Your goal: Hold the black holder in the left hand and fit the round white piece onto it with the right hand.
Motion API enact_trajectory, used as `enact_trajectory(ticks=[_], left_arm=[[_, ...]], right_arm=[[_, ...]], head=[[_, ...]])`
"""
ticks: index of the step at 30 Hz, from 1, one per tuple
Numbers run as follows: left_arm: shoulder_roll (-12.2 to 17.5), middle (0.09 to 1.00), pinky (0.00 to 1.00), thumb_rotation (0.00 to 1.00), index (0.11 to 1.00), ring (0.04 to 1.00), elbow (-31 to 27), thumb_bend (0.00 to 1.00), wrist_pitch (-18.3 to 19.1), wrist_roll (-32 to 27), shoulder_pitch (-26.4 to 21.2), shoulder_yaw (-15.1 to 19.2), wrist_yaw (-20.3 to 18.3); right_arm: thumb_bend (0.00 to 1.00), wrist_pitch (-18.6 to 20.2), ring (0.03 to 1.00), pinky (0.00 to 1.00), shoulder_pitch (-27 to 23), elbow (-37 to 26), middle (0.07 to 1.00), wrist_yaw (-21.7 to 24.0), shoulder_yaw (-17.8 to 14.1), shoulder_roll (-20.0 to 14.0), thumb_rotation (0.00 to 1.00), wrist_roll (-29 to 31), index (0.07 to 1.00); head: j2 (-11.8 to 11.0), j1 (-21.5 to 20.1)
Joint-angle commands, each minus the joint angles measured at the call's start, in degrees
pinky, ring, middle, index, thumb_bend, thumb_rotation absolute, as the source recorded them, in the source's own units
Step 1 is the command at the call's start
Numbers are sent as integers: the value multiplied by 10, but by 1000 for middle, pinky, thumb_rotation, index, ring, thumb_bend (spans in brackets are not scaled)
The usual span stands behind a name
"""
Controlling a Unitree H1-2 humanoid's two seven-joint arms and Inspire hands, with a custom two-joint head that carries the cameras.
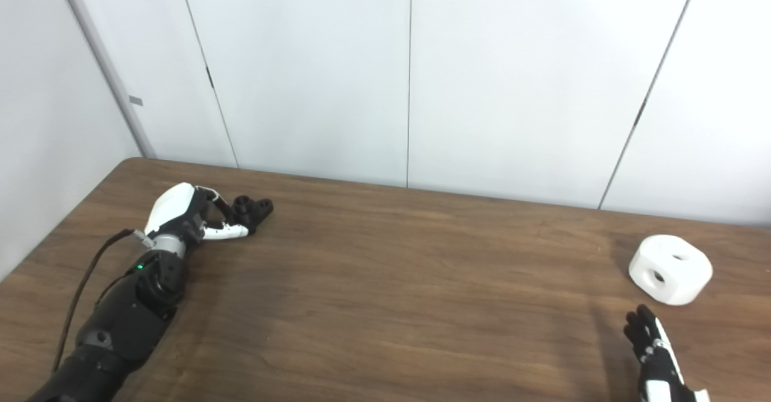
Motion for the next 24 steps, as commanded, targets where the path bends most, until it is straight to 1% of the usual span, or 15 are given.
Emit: enact_trajectory(ticks=[1, 13, 17, 20, 24], left_arm=[[8, 769, 974, 54, 483, 901, 1, 524, -10, 1, -14, 0, 5], [14, 767, 963, 52, 484, 898, 1, 524, -26, -2, -9, -9, 1], [15, 768, 928, 53, 485, 897, -9, 524, -33, -3, -2, -12, -5], [16, 761, 898, 53, 484, 884, -28, 524, -43, -1, 8, -19, -14], [18, 764, 861, 54, 485, 875, -63, 524, -43, 5, 22, -35, -34]], right_arm=[[581, -7, 940, 1000, 16, -4, 936, -3, 2, 6, 1000, 8, 944], [574, -11, 942, 1000, 14, -2, 934, -2, 4, 8, 1000, 9, 941], [576, -16, 943, 1000, 13, 0, 932, -2, 6, 7, 1000, 4, 945], [573, -12, 947, 1000, 13, -3, 934, -4, 7, 7, 1000, 0, 950], [542, -12, 946, 1000, 14, -5, 930, -7, 9, 9, 1000, -5, 948]], head=[[1, -1], [3, -8], [5, -16], [7, -21], [9, -26]])
